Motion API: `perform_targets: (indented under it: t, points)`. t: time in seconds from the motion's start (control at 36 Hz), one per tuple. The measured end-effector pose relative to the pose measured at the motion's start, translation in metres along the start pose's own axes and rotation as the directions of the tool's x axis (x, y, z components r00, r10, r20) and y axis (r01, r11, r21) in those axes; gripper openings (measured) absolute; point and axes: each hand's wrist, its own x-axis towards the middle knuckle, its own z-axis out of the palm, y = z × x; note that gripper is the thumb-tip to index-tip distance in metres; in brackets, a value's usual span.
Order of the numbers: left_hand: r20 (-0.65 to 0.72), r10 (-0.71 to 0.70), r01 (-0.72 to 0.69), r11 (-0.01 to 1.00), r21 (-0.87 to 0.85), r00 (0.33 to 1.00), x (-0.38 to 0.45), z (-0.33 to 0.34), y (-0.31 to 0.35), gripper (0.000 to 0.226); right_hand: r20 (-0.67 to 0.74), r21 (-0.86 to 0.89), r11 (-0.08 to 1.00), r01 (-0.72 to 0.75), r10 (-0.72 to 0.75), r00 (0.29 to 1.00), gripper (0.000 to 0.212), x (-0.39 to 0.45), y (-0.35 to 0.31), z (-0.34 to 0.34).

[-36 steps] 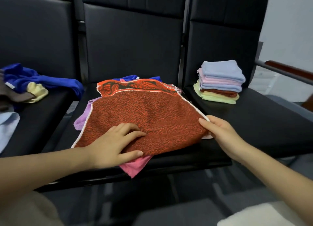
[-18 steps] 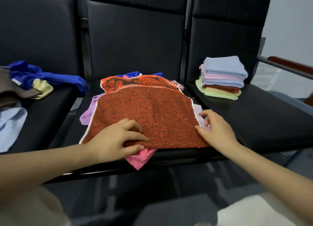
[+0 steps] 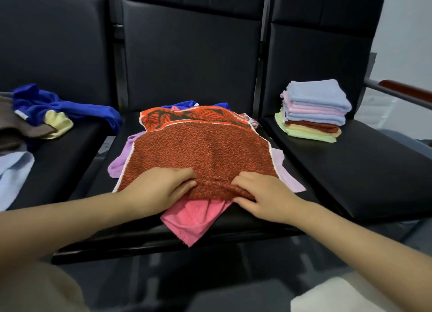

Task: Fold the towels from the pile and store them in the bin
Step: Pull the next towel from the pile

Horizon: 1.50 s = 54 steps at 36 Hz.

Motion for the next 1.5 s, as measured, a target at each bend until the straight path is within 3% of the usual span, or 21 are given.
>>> perform_targets:
  t: [0.08, 0.22, 0.31, 0.36, 0.42, 0.47, 0.53, 0.56, 0.61, 0.72, 0.86, 0.92, 1.0, 1.11, 1.19, 1.28, 1.36, 1.5]
  points:
    - [0.049, 0.081, -0.087, 0.986, 0.144, 0.996, 0.003, -0.008, -0.01, 0.054, 0.05, 0.092, 0.995, -0.033, 0.028, 0.998, 0.029, 0.005, 0.012, -0.007]
    - [0.108, 0.131, -0.149, 0.972, 0.184, 0.985, 0.003, -0.015, -0.028, 0.074, 0.03, 0.202, 0.966, -0.161, 0.158, 0.987, 0.012, 0.005, 0.033, -0.021]
    - [0.106, 0.124, -0.145, 0.964, 0.221, 0.987, 0.003, -0.025, -0.037, 0.049, 0.034, 0.257, 0.932, -0.256, 0.256, 0.966, 0.007, -0.002, 0.046, -0.026]
    - [0.129, 0.011, -0.04, 0.973, 0.227, 0.992, 0.003, -0.034, -0.043, 0.035, 0.03, 0.331, 0.889, -0.317, 0.326, 0.945, 0.018, -0.006, 0.053, -0.028]
    - [0.166, -0.1, 0.072, 0.984, 0.165, 0.981, -0.001, -0.042, -0.049, 0.035, 0.011, 0.531, 0.769, -0.355, 0.412, 0.911, 0.019, -0.01, 0.056, -0.03]
    - [0.112, -0.176, 0.173, 0.984, 0.035, 0.978, -0.007, -0.048, -0.053, 0.035, -0.012, 0.763, 0.564, -0.315, 0.499, 0.867, 0.014, -0.014, 0.053, -0.035]
    - [0.084, -0.271, 0.278, 0.956, -0.096, 0.959, -0.013, -0.054, -0.054, 0.046, -0.008, 0.847, 0.446, -0.289, 0.554, 0.832, 0.014, -0.016, 0.048, -0.038]
    - [0.085, -0.311, 0.321, 0.935, -0.152, 0.947, -0.015, -0.056, -0.054, 0.048, -0.003, 0.848, 0.443, -0.292, 0.555, 0.832, 0.016, -0.016, 0.044, -0.039]
    - [0.114, -0.358, 0.376, 0.888, -0.265, 0.927, -0.02, -0.059, -0.046, 0.021, -0.004, 0.78, 0.533, -0.329, 0.529, 0.848, 0.017, -0.014, 0.035, -0.037]
    - [0.238, -0.44, 0.499, 0.783, -0.372, 0.866, -0.028, -0.061, -0.029, 0.019, 0.047, 0.655, 0.642, -0.398, 0.491, 0.87, 0.022, -0.014, 0.019, -0.039]
    - [0.415, -0.482, 0.628, 0.682, -0.375, 0.772, -0.037, -0.063, -0.013, 0.026, 0.384, 0.547, 0.64, -0.54, 0.381, 0.841, 0.026, -0.026, 0.009, -0.049]
    - [0.475, -0.442, 0.636, 0.652, -0.412, 0.761, -0.041, -0.065, -0.005, 0.024, 0.439, 0.527, 0.651, -0.546, 0.342, 0.831, 0.025, -0.029, 0.007, -0.052]
    - [0.465, -0.381, 0.585, 0.671, -0.456, 0.799, -0.045, -0.065, -0.001, 0.024, 0.328, 0.541, 0.7, -0.467, 0.336, 0.883, 0.022, -0.026, 0.011, -0.056]
    - [0.315, -0.54, 0.625, 0.656, -0.423, 0.78, -0.033, -0.064, -0.016, 0.021, 0.165, 0.525, 0.747, -0.409, 0.382, 0.909, 0.017, -0.018, 0.029, -0.065]
    - [0.215, -0.583, 0.611, 0.659, -0.439, 0.783, -0.017, -0.067, -0.03, 0.013, 0.059, 0.555, 0.74, -0.38, 0.421, 0.905, 0.016, -0.006, 0.043, -0.072]
    - [0.139, -0.576, 0.58, 0.717, -0.386, 0.805, -0.002, -0.072, -0.045, 0.016, -0.078, 0.588, 0.723, -0.363, 0.497, 0.864, 0.018, 0.013, 0.053, -0.074]
    - [0.023, -0.55, 0.541, 0.811, -0.223, 0.835, 0.013, -0.077, -0.058, 0.013, -0.232, 0.549, 0.75, -0.368, 0.56, 0.795, 0.019, 0.04, 0.062, -0.068]
    - [-0.151, -0.592, 0.583, 0.806, -0.103, 0.791, 0.035, -0.071, -0.075, 0.018, -0.396, 0.506, 0.771, -0.386, 0.605, 0.69, 0.014, 0.082, 0.078, -0.056]
